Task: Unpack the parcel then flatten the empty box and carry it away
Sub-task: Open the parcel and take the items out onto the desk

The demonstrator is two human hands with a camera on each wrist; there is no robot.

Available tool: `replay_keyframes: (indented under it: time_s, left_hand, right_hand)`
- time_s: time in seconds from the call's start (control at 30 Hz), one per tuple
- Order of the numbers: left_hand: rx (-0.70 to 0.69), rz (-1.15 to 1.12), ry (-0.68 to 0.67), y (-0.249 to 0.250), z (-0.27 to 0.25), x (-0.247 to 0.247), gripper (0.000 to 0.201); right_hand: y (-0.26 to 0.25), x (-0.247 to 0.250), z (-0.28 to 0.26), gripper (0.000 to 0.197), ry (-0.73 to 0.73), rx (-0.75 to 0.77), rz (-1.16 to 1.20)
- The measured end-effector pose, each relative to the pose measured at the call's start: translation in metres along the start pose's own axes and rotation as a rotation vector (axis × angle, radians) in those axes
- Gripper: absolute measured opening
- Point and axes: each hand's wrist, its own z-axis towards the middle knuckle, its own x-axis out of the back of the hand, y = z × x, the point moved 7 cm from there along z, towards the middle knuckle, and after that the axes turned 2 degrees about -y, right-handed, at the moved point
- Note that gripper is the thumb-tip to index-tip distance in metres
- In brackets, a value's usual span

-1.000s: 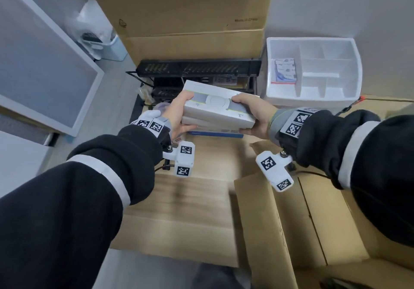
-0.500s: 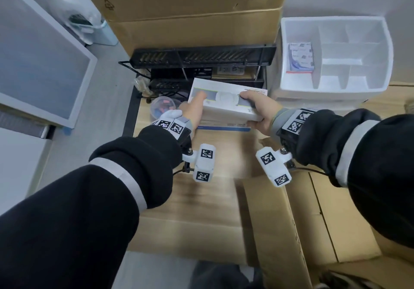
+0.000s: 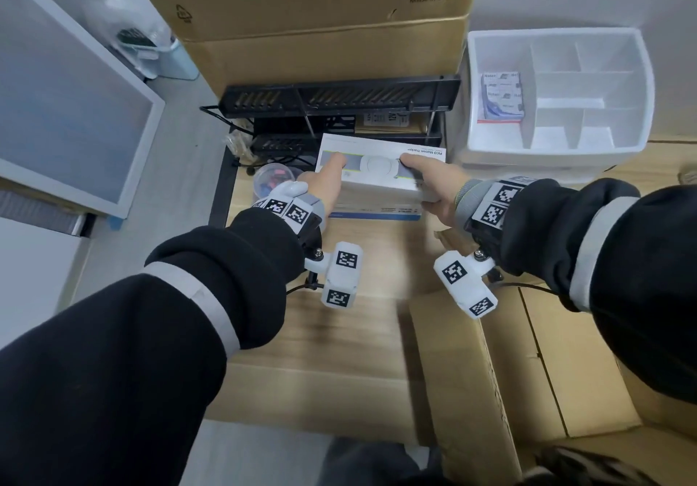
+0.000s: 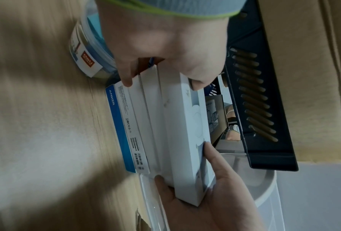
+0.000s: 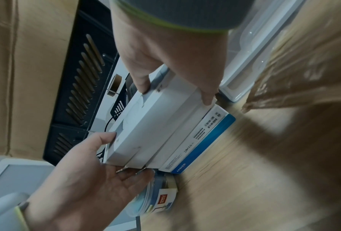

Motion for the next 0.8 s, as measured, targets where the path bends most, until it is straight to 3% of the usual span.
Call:
replay_keyframes:
  time_s: [0.13,0.23,0.4,0.53,0.8]
  left_hand:
    - [-0.002,0.034,0.007,0.004,-0.014,0.007,0.091]
    - [-0.055,0.075,0.021,0.009,-0.019,0.011,0.088]
    - [-0.079,0.093,0.01,0.004,-0.032,0.015,0.088]
    - [-0.086,0.13,-0.06,-0.004,-0.042,0.018,0.06]
    - [-0.037,0.126,-0.125,-0.026,-0.055,0.019,0.035]
  right_hand:
    - [0.0,-0.001,-0.01,0.057,-0.056,0.007,-0.058]
    - [0.004,0.002,-0.013,0.072,-0.054,-0.005,-0.152]
    - [0.011,0.01,-0.014,0.035,-0.045,-0.034,-0.228]
    - [0.023,0.011,-0.016,0.024,-0.091,-0.095,-0.324]
    - [0.034,0.009,-0.019,0.02,-0.138,-0.149,-0.483]
